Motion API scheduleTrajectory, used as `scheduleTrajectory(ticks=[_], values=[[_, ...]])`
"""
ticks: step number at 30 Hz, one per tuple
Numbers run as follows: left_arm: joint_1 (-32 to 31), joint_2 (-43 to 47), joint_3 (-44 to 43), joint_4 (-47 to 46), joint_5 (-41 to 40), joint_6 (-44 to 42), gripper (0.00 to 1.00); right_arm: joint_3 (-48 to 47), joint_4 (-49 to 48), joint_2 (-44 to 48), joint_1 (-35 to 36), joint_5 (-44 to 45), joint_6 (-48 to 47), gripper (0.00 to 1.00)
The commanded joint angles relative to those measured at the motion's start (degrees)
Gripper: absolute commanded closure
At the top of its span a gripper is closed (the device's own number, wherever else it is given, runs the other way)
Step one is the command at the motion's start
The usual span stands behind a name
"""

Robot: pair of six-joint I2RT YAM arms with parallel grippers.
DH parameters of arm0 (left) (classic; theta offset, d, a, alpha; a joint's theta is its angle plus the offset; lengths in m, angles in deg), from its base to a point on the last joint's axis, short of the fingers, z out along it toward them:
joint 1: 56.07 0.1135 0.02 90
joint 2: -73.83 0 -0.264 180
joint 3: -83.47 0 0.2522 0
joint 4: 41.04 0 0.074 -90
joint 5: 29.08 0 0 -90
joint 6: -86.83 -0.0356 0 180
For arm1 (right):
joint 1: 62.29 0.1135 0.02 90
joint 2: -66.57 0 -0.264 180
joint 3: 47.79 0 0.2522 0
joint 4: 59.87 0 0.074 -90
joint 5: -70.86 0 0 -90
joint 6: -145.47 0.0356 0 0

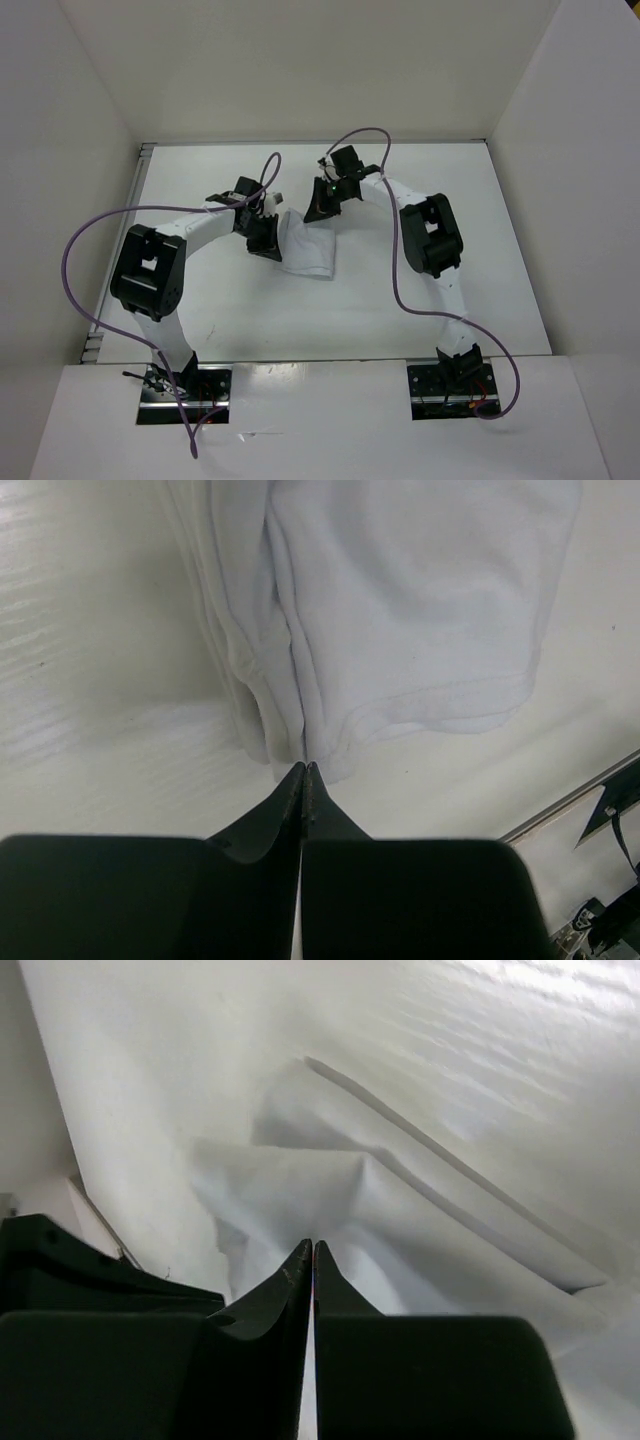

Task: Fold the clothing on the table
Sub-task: Fold the skirt

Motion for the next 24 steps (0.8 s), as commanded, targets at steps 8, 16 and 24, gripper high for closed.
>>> scheduleTrajectory(ticks=[8, 16, 24], values=[[0.16, 2.86, 1.04, -0.60, 1.60, -0.21, 1.00, -6.01, 1.43, 1.33, 3.29, -2.76, -1.95, 0.94], [0.16, 3.92, 1.05, -0.07, 0.45, 0.31, 1.00, -10.58, -0.33, -5.16, 4.87, -4.78, -1.95, 0.94], [0.16, 5.68, 0.43, 2.21, -0.07, 0.32, 1.00, -24.45, 2.64, -18.96, 5.49, -10.40, -2.48, 0.94]])
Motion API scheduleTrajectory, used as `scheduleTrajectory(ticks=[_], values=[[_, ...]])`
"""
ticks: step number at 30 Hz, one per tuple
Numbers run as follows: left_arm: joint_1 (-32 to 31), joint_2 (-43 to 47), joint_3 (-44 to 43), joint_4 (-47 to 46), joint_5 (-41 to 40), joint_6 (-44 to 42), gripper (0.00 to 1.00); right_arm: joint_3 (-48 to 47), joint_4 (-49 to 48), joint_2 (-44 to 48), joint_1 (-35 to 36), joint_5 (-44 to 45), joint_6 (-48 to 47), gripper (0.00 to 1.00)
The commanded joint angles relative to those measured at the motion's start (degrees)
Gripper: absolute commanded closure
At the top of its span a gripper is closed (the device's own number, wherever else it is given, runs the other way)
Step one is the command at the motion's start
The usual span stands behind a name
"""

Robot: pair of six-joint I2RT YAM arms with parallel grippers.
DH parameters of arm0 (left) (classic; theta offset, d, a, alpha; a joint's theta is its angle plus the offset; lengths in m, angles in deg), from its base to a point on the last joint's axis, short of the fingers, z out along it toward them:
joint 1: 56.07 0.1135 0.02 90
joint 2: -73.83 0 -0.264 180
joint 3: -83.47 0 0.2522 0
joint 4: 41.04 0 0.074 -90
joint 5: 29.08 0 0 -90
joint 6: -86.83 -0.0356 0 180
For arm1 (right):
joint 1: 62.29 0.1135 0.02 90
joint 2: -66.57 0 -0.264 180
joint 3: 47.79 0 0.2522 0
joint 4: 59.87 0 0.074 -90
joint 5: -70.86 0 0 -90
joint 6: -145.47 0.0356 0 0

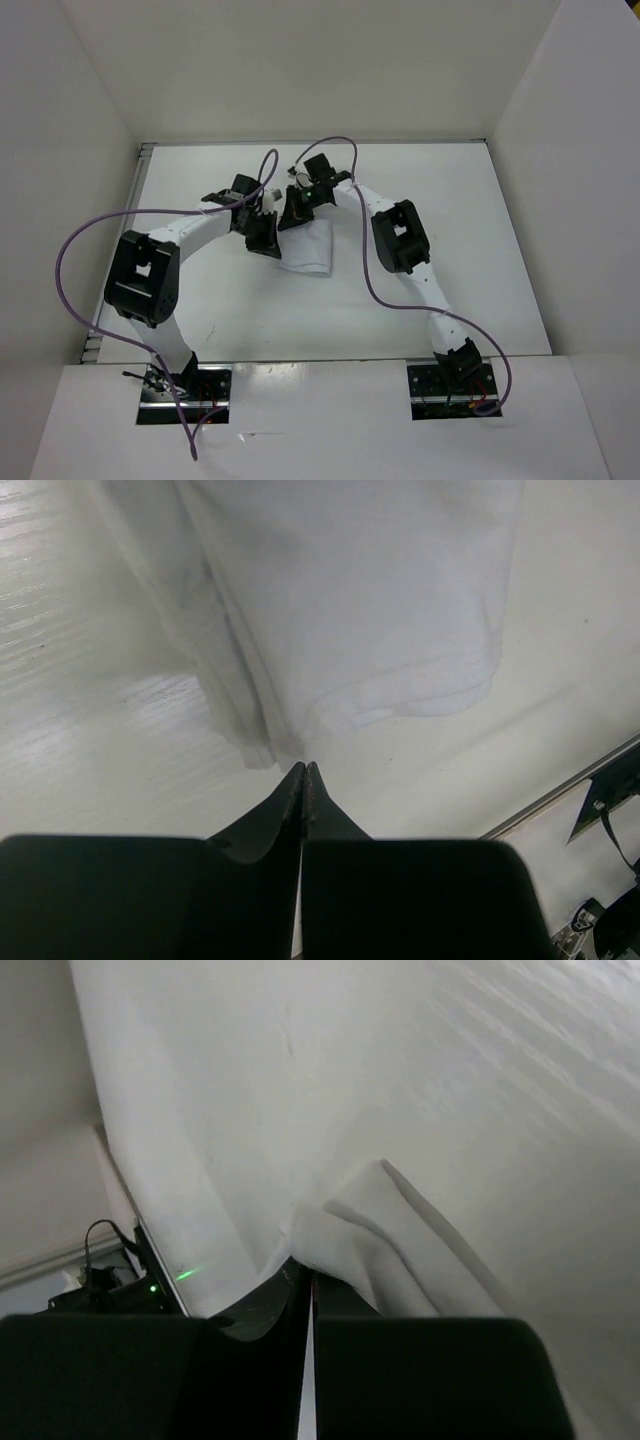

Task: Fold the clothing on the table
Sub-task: Fold the skirt

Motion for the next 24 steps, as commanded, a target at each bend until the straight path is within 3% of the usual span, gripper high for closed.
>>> scheduleTrajectory(ticks=[1, 4, 7, 12, 15, 19, 20, 24], values=[[0.11, 3.13, 0.04, 1.53, -0.16, 0.01, 1.00, -8.31, 2.46, -5.26, 0.48, -4.74, -1.48, 0.94], [0.11, 4.36, 0.04, 2.06, -0.16, 0.54, 1.00, -20.07, 10.24, -12.29, 1.00, -7.83, -3.93, 0.94], [0.11, 4.88, -0.49, 2.06, -0.78, 1.07, 1.00, -44.99, 22.81, -20.38, 1.01, -5.12, -7.27, 0.94], [0.11, 7.95, -1.54, 2.06, -0.78, 2.21, 0.97, -45.15, 25.23, -9.53, -0.13, 0.06, -6.92, 0.94], [0.81, 9.89, -3.46, 2.06, -0.78, 2.21, 0.80, -44.63, 27.78, -1.80, -0.74, 7.79, -6.93, 0.94], [2.40, 13.05, -5.67, 2.06, -1.30, 1.68, 0.54, -38.24, 31.55, 10.93, -2.49, 23.32, -6.92, 0.81], [2.40, 14.54, -6.28, 1.54, -1.30, 0.90, 0.53, -36.04, 33.21, 13.68, -3.20, 25.28, -6.92, 0.73], [3.62, 17.09, -6.29, 1.01, -2.45, -0.16, 0.44, -21.74, 38.93, 25.20, -7.25, 33.02, -7.45, 0.70]])
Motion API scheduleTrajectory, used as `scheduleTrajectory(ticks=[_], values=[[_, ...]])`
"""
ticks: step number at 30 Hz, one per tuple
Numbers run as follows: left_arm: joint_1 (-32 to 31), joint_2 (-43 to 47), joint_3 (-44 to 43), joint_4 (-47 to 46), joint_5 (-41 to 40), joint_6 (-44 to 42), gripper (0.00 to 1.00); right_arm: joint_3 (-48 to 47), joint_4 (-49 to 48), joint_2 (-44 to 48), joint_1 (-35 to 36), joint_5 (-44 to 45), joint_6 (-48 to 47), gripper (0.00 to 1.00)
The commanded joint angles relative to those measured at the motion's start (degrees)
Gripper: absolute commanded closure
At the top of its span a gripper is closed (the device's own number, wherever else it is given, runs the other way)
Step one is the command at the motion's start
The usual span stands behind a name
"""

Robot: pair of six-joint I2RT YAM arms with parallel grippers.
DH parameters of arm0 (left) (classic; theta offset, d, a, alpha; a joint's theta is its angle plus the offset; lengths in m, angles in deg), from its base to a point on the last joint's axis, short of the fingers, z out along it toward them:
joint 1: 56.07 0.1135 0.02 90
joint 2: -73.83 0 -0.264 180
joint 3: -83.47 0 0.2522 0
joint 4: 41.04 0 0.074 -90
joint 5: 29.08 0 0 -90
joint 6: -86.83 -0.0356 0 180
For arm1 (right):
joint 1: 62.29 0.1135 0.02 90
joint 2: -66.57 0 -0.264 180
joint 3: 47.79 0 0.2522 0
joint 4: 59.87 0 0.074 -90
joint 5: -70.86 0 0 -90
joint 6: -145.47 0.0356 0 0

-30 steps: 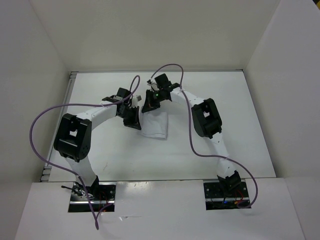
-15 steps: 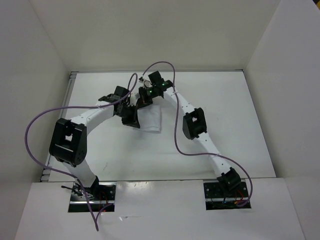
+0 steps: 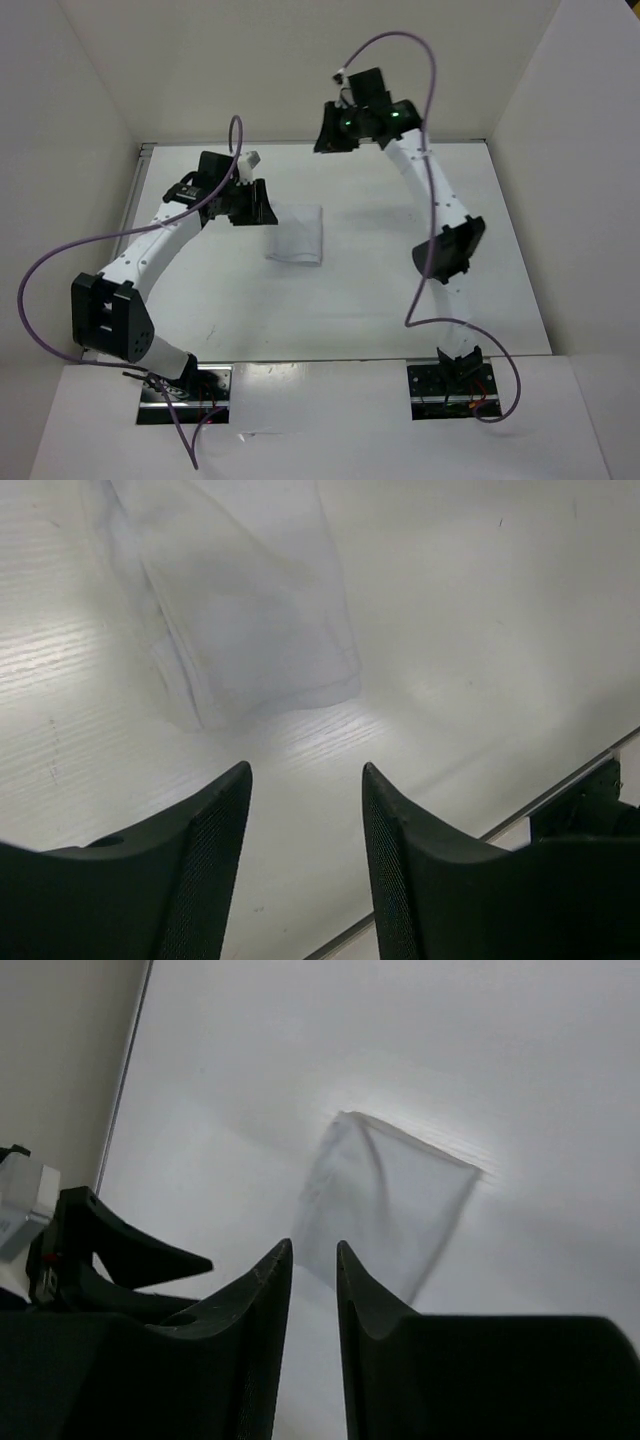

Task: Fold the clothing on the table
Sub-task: Fold the skirt

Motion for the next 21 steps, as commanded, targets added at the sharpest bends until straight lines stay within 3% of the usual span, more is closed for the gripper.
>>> scheduleTrajectory(ticks=[1, 2, 6, 12, 15, 18, 19, 21], values=[[0.79, 2.91, -1.74, -0.63, -1.15, -1.39, 0.44, 10.21, 8.56, 12.44, -3.54, 12.74, -1.33, 0.70], [0.79, 3.44, -1.74, -0.63, -1.68, -1.91, 0.42, 13.63, 8.57, 14.65, -3.54, 17.81, -1.33, 0.69], [1.93, 4.50, 1.86, -1.16, -2.30, -1.91, 0.38, 43.45, -2.02, 28.27, -3.54, 21.73, -0.72, 0.65], [2.46, 7.40, 7.92, -1.68, -2.30, -0.86, 0.35, 73.54, -14.18, 46.21, -5.47, 11.38, 4.46, 0.59], [2.46, 7.92, 9.69, -1.69, -2.30, -0.33, 0.35, 84.74, -21.74, 52.28, -5.47, 8.73, 9.99, 0.55], [2.46, 8.45, 10.39, -1.69, -2.83, 0.28, 0.34, 93.89, -28.34, 56.77, -5.47, 7.67, 15.35, 0.44], [2.46, 8.45, 10.91, -1.69, -3.44, 0.28, 0.34, 95.48, -29.91, 57.30, -5.47, 7.67, 16.15, 0.35], [2.46, 8.45, 10.92, -1.69, -4.06, 0.28, 0.34, 98.04, -29.93, 57.82, -5.47, 7.67, 16.85, 0.30]])
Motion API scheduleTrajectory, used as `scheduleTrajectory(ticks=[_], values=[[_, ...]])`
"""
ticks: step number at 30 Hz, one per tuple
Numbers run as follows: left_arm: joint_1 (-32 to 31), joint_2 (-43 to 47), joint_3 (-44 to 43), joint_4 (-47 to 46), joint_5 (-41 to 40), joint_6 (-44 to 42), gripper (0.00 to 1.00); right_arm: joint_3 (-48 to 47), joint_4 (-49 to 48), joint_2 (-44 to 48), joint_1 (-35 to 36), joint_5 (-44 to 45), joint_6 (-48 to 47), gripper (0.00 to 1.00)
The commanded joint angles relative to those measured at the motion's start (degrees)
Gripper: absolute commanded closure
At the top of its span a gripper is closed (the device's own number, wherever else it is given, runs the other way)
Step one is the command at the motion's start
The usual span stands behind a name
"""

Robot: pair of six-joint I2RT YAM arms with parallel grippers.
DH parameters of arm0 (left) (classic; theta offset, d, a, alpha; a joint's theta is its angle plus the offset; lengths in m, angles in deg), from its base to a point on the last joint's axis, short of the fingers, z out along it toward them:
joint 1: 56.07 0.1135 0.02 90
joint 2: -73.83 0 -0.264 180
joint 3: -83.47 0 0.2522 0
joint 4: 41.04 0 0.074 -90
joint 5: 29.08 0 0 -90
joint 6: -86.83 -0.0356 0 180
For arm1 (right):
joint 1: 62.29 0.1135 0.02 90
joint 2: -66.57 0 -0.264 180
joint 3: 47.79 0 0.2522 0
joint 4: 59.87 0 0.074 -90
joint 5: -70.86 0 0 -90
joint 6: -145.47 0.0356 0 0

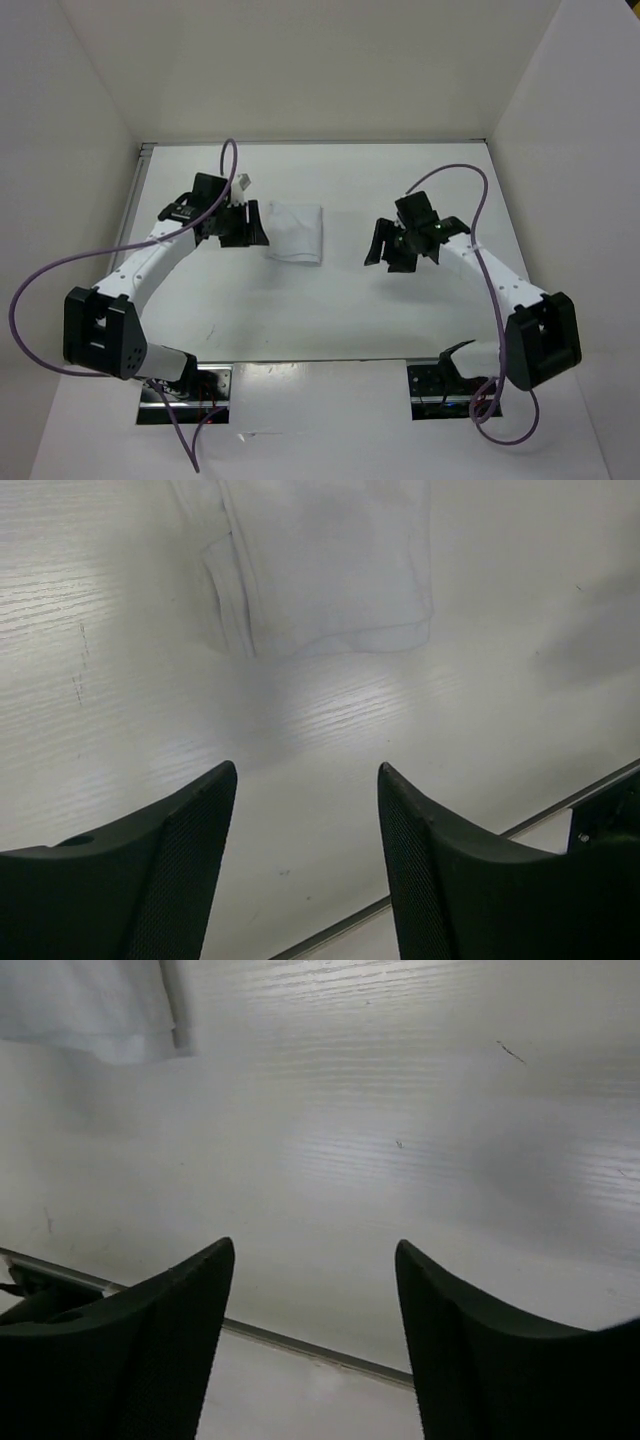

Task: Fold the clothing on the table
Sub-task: Fold the skirt

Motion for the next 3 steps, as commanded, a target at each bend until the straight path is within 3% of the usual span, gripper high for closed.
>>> scheduleTrajectory(ticks=[1, 3], values=[[0.36, 2.14, 0.07, -1.10, -1.02, -0.50, 0.34, 2.11, -9.80, 2.75, -0.25, -1.38, 4.75, 0.25], [0.36, 2.14, 0.07, -1.71, -0.33, -1.21, 0.31, 2.11, -9.18, 2.23, -0.25, -0.51, 4.14, 0.19]])
